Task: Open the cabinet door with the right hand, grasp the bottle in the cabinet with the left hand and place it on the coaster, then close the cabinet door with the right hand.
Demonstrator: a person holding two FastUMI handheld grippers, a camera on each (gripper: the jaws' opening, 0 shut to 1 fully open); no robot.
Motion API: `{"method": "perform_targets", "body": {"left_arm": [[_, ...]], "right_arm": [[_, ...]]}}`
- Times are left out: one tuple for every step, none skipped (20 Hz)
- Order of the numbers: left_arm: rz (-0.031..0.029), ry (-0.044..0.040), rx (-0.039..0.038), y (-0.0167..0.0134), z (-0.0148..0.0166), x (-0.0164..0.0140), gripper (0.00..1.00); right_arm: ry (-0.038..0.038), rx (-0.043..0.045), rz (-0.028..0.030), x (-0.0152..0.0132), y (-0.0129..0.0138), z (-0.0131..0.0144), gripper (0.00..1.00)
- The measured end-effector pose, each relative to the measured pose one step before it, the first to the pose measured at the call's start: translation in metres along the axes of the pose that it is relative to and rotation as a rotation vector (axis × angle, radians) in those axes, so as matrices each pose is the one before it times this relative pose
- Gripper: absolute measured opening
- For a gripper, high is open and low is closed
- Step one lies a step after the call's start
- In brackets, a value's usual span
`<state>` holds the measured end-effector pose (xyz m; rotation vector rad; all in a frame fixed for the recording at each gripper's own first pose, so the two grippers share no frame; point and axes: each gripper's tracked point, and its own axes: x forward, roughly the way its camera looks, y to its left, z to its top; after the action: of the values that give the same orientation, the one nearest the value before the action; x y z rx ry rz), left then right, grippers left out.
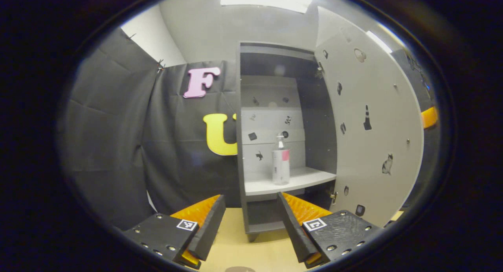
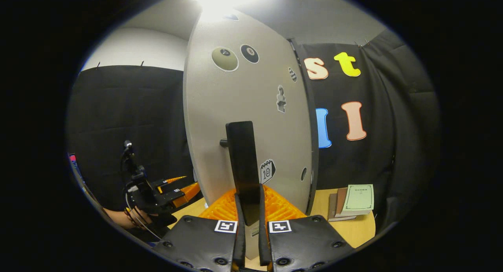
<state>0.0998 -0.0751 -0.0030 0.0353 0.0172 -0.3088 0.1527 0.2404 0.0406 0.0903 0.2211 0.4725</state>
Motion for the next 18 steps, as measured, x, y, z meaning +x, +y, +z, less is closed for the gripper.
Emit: {"method": "perform_targets", "body": {"left_arm": [[-0.01373, 0.00143, -0.00909, -0.01078, 0.00269, 0.00924, 0.80], [-0.01275, 0.00057, -0.00894, -0.01001, 0.00207, 0.00959, 0.80], [-0.01012, 0.00142, -0.00779, -0.00848, 0.00278, 0.01064, 0.80], [-0.00965, 0.00393, -0.00502, -0.00723, 0.00288, 0.01080, 0.80], [-0.00371, 0.00602, -0.00346, -0.00401, 0.00158, 0.01063, 0.80], [-0.00134, 0.00720, -0.00537, -0.00420, 0.00060, 0.01134, 0.82], [-0.00218, 0.00304, -0.00981, -0.00383, 0.00224, 0.01063, 0.82], [-0.00071, 0.00176, -0.01356, -0.00396, 0.00179, 0.01025, 0.80], [0.00156, 0.00077, -0.01573, -0.00338, 0.00125, 0.00865, 0.80], [0.00381, 0.00332, -0.01462, -0.00180, -0.00143, 0.00674, 0.80], [0.00448, 0.00577, -0.01166, -0.00263, -0.00044, 0.00772, 0.80], [0.00290, 0.00480, -0.00832, -0.00233, -0.00196, 0.00818, 0.82], [0.00373, 0.00243, -0.00437, -0.00096, -0.00102, 0.00681, 0.80], [0.00348, 0.00258, -0.00078, -0.00268, -0.00046, 0.00705, 0.80], [0.00533, 0.00163, 0.00396, -0.00178, 0.00041, 0.00729, 0.80], [0.00505, 0.00338, 0.00651, -0.00026, -0.00022, 0.00710, 0.80], [0.00143, 0.00293, 0.00694, -0.00099, 0.00090, 0.00684, 0.80], [-0.00011, -0.00037, 0.00595, -0.00247, 0.00150, 0.00876, 0.80]], "right_arm": [[-0.00503, 0.01014, -0.00255, -0.00122, -0.00175, 0.00092, 0.12], [-0.00621, 0.00793, -0.00525, -0.00123, -0.00268, 0.00008, 0.16], [-0.00843, 0.00664, -0.00892, -0.00076, -0.00279, 0.00060, 0.16], [-0.00889, 0.00448, -0.01311, 0.00136, -0.00329, 0.00070, 0.16], [-0.00961, 0.00607, -0.01681, -0.00008, -0.00401, 0.00057, 0.16], [-0.00904, 0.00947, -0.02513, -0.00230, -0.00426, 0.00046, 0.12], [-0.01373, 0.00438, -0.02962, -0.00121, -0.00504, 0.00147, 0.12], [-0.00561, -0.00696, -0.03041, -0.00054, -0.00807, 0.00211, 0.12], [-0.00162, -0.01226, -0.02825, -0.00036, -0.00868, 0.00090, 0.12], [0.00198, -0.01200, -0.02745, -0.00015, -0.00785, -0.00123, 0.15], [-0.00300, -0.00711, -0.01276, -0.00118, -0.00534, 0.00170, 0.14], [0.00358, 0.01377, 0.01381, 0.00141, 0.00028, -0.00012, 0.03], [0.01279, 0.02149, 0.03501, 0.00042, 0.00622, -0.00293, 0.10], [0.00590, 0.01681, 0.04015, -0.00121, 0.00812, 0.00076, 0.14], [0.00459, 0.00702, 0.01761, -0.00181, 0.00242, -0.00038, 0.15], [0.00454, -0.00087, 0.01377, -0.00231, -0.00256, -0.00033, 0.22], [-0.00741, 0.00322, -0.00093, -0.00280, -0.00339, 0.00020, 0.29], [-0.00465, 0.00827, -0.00418, -0.00141, -0.00142, -0.00094, 0.35]]}}
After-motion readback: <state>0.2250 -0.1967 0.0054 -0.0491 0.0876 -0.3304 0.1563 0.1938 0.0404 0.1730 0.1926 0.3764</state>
